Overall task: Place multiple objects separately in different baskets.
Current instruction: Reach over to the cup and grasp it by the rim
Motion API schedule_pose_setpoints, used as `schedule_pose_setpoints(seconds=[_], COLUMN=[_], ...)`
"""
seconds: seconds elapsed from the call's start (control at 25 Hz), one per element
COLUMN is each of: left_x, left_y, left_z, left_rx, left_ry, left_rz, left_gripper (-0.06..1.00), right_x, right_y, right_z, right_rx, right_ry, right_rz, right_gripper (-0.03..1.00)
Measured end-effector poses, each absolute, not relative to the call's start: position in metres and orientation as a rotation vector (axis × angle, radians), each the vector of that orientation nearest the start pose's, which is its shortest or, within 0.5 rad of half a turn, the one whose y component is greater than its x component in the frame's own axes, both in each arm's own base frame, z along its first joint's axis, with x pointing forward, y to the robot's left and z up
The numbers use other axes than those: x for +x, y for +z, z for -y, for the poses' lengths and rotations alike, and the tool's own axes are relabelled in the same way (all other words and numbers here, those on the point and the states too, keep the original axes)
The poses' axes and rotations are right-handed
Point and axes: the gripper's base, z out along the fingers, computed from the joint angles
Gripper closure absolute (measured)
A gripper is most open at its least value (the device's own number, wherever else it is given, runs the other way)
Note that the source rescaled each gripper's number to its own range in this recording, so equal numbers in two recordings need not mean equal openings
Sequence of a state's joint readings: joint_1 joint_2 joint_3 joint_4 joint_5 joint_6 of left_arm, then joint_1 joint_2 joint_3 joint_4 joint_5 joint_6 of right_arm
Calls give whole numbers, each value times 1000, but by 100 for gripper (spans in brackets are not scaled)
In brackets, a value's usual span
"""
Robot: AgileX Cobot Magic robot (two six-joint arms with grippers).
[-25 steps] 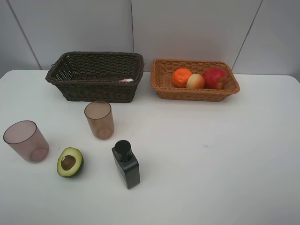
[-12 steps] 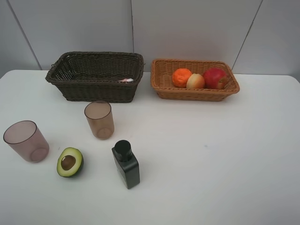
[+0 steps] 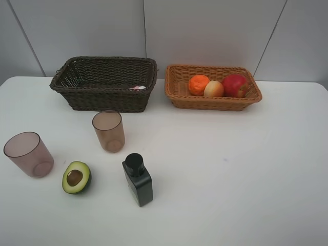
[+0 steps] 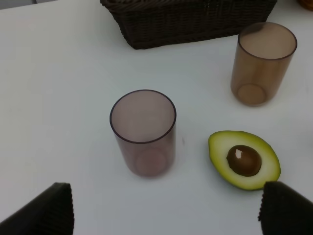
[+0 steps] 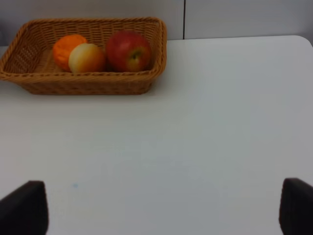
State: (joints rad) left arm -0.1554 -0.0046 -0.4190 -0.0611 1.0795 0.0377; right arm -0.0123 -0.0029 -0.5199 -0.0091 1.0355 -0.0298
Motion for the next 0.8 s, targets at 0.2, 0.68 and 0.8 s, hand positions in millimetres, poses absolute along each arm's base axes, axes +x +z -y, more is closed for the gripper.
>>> schedule_pose_setpoints(seconds=[0.2, 0.68, 0.8], left_x=[1, 1, 1], left_y=[253, 253, 253], left_z=[5, 5, 5], left_rx=[207, 207, 207], left_ry=[-143, -143, -143], left_rz=[-2131, -2131, -2131], left_gripper=[-6, -6, -6], right_x=[-7, -7, -7], right_y=[285, 285, 285], right_z=[1, 1, 1], right_rx=[-17, -17, -17], right_ry=[-38, -39, -39], right_rz=[-1996, -1996, -1996], right_gripper=[-3, -3, -3])
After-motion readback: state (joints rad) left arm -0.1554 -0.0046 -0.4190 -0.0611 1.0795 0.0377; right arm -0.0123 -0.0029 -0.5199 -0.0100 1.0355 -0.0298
